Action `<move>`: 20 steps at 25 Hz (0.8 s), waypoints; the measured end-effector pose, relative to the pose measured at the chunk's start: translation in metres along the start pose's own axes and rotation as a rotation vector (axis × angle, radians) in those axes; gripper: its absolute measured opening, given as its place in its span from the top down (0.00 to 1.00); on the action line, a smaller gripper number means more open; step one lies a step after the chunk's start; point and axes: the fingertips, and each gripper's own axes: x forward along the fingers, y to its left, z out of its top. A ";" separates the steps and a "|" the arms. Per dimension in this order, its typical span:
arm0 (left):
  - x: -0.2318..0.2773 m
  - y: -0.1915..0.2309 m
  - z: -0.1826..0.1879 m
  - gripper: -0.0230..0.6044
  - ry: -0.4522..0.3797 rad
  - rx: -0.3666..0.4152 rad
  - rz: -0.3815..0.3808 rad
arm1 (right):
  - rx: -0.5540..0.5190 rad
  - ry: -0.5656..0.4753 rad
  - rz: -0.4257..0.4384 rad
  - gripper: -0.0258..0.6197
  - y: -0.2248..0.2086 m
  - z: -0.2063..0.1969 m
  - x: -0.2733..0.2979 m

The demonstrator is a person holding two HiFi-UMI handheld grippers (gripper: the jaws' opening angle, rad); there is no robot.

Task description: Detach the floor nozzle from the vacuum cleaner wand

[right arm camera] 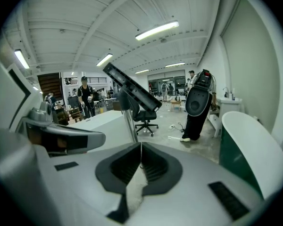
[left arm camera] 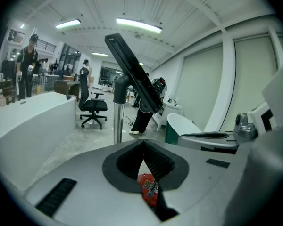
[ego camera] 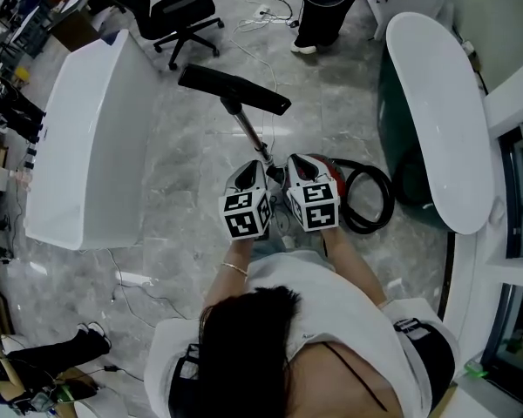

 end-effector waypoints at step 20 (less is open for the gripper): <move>0.027 0.038 0.024 0.96 -0.011 -0.033 0.031 | -0.026 -0.059 -0.003 0.94 0.001 0.035 0.031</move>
